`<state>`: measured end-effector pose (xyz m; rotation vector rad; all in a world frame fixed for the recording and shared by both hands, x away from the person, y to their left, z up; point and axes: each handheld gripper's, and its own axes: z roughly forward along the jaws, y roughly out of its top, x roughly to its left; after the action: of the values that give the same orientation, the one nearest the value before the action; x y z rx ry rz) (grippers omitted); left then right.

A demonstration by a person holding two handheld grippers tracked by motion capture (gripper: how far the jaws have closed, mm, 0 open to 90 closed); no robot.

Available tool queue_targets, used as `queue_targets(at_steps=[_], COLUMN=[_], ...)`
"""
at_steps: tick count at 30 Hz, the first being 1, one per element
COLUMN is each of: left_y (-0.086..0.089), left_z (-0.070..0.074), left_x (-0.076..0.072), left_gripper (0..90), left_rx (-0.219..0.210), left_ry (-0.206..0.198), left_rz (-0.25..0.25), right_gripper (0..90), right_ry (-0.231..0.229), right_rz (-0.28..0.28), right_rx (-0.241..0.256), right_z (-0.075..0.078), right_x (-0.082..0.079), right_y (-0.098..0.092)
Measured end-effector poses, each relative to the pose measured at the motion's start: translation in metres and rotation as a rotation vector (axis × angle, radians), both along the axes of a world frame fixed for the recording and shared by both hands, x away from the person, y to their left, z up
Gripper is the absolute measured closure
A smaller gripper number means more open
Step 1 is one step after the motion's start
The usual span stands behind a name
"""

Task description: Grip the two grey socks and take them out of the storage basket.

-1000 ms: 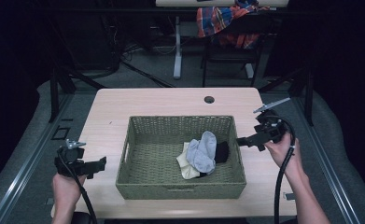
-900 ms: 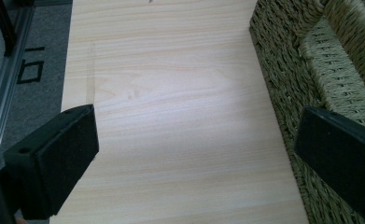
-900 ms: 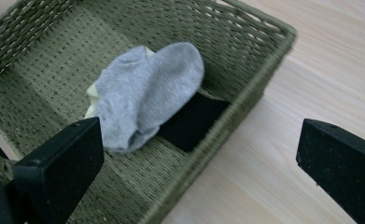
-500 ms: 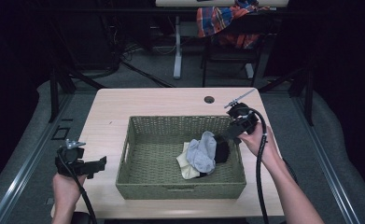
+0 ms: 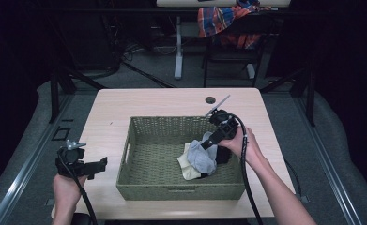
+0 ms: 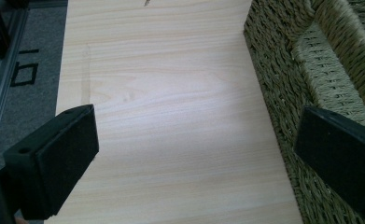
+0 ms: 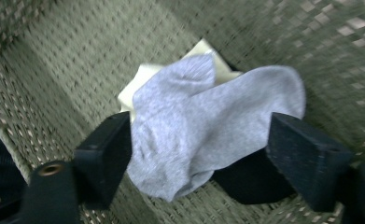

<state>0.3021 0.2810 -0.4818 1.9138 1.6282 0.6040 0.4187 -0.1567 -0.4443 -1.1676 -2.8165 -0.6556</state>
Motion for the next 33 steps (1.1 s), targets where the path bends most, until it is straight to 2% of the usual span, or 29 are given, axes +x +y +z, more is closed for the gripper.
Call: queue_targets(at_steps=[2, 4, 5, 6, 9, 10, 12, 13, 14, 16, 17, 18, 19, 20, 21, 22, 25, 28, 30, 31, 33], left_y=[0.000, 0.000, 0.000, 0.000, -0.001, -0.001, -0.001, -0.001, -0.001, -0.001, -0.001, -0.001, -0.001, -0.001, -0.001, -0.001, -0.001, -0.001, -0.001, 0.000, -0.001], left_z=[0.000, 0.000, 0.000, 0.000, 0.000, 0.000, -0.001, -0.001, -0.001, 0.000, -0.001, -0.001, -0.001, -0.001, -0.001, -0.001, -0.001, 0.000, 0.000, -0.001, -0.001], left_x=[0.000, 0.000, 0.000, 0.000, 0.000, 0.000, 0.000, 0.001, 0.001, 0.000, 0.001, 0.001, 0.000, 0.000, 0.000, 0.000, 0.000, 0.000, 0.000, 0.000, 0.000], left_gripper=[0.1, 0.1, 0.1, 0.1, 0.1, 0.1, 0.1, 0.2, 0.2, 0.2, 0.2, 0.2, 0.2, 0.2, 0.2, 0.2, 0.2, 0.2, 0.3, 0.3, 0.3], left_rx=[0.001, 0.001, 0.000, 0.000, -0.001, 0.001, -0.001, 0.001, 0.001, 0.002, 0.001, 0.001, 0.001, 0.001, 0.001, 0.002, 0.001, 0.002, 0.002, 0.002, 0.002], left_ry=[0.001, 0.003, 0.004, 0.004, 0.008, 0.012, 0.011, 0.013, 0.013, 0.013, 0.013, 0.014, 0.013, 0.013, 0.013, 0.013, 0.012, 0.013, 0.011, 0.012, 0.012], left_rz=[-0.001, -0.001, -0.001, -0.003, -0.005, -0.007, -0.006, -0.006, -0.006, -0.007, -0.005, -0.005, -0.004, -0.004, -0.003, -0.003, -0.004, -0.004, -0.003, -0.003, -0.003], right_gripper=[29.2, 31.8, 33.8, 36.1, 40.0, 41.2, 42.4, 45.5, 45.5, 49.9, 51.4, 54.1, 55.7, 55.7, 60.5, 69.0, 80.1, 82.9, 83.3, 83.3, 83.3], right_ry=[0.003, 0.013, 0.015, 0.029, 0.062, 0.061, 0.073, 0.093, 0.093, 0.096, 0.096, 0.101, 0.091, 0.091, 0.095, 0.099, 0.124, 0.130, 0.144, 0.124, 0.132], right_rz=[-0.011, 0.004, -0.009, -0.005, -0.029, -0.027, -0.029, -0.055, -0.055, -0.060, -0.067, -0.065, -0.090, -0.090, -0.083, -0.100, -0.084, -0.093, -0.069, -0.084, -0.067], right_rx=[0.004, -0.027, -0.023, -0.047, -0.039, -0.059, -0.063, -0.080, -0.080, -0.126, -0.119, -0.133, -0.122, -0.122, -0.142, -0.125, -0.138, -0.135, -0.147, -0.135, -0.144], right_z=[-0.003, -0.009, -0.012, -0.016, -0.025, -0.027, -0.029, -0.035, -0.035, -0.041, -0.043, -0.044, -0.047, -0.047, -0.048, -0.050, -0.050, -0.051, -0.046, -0.046, -0.039], right_x=[-0.001, 0.000, -0.001, 0.001, 0.002, 0.003, 0.004, 0.005, 0.005, 0.007, 0.007, 0.008, 0.007, 0.007, 0.009, 0.010, 0.012, 0.012, 0.011, 0.010, 0.008], right_y=[0.003, 0.006, 0.008, 0.011, 0.015, 0.016, 0.017, 0.020, 0.020, 0.022, 0.022, 0.023, 0.024, 0.024, 0.023, 0.023, 0.021, 0.020, 0.019, 0.019, 0.018])
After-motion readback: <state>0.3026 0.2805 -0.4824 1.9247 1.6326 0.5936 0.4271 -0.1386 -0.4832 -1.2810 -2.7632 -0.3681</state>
